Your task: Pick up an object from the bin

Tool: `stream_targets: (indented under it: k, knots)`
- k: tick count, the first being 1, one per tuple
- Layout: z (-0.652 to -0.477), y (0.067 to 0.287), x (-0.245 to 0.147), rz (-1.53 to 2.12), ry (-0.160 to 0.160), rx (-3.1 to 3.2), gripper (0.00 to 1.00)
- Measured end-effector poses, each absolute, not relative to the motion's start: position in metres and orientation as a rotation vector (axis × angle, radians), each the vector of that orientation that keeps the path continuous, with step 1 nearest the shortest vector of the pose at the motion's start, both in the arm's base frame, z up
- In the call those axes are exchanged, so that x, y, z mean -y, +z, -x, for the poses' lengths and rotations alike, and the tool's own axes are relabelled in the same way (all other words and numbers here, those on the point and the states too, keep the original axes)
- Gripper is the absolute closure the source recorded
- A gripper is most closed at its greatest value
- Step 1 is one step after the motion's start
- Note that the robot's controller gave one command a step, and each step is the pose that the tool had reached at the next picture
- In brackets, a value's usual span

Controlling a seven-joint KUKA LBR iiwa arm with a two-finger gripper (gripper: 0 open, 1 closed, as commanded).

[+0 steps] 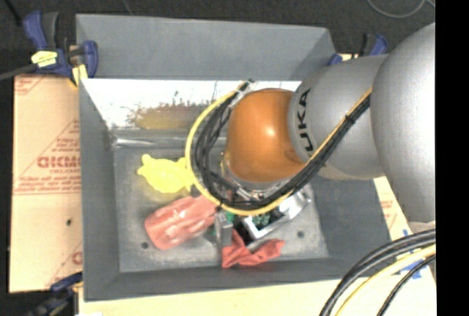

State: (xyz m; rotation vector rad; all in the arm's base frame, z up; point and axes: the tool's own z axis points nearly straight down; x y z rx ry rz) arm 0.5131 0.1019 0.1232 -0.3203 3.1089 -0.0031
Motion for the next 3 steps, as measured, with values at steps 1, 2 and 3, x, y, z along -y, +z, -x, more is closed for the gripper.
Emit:
stream_targets:
  k: [1, 2, 3]
  knots:
    - [-0.545, 0.105, -0.110, 0.210, -0.002, -3.128, 0.00]
    - [-0.558, 0.100, -0.108, 0.470, -0.006, -3.094, 0.00]
    - [-0.501, 0.075, -0.141, 0.681, -0.007, -3.038, 1.00]
